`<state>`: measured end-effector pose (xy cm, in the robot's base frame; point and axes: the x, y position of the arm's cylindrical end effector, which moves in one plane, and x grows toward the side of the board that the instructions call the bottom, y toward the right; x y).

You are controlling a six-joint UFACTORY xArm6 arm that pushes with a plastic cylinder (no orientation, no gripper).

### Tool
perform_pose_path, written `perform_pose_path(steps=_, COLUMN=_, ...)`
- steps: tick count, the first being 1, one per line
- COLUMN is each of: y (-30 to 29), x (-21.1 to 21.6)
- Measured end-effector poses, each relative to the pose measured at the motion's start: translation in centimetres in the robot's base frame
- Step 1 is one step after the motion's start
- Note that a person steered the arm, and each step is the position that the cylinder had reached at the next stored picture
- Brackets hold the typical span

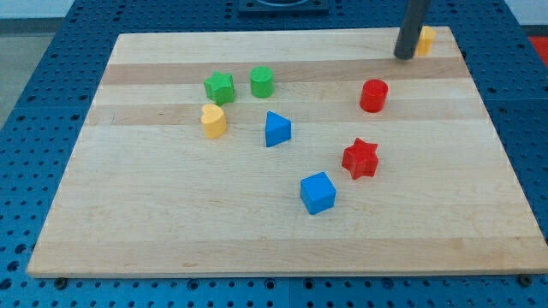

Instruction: Slide the green star left a bit

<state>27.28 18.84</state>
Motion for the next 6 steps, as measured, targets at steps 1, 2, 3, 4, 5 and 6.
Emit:
perform_pose_path(steps=1, y=-3.3, x=3.0)
perform_pose_path(steps=2, y=-7.2, x=4.7)
perform_pose_path(steps=3, y=-10.8, x=5.9)
perform_pose_path(steps=4, y=-14.3, x=7.3)
perform_pose_path(steps=5, y=-17.7, x=8.1)
perform_pose_path(steps=6, y=-21.8, x=8.3)
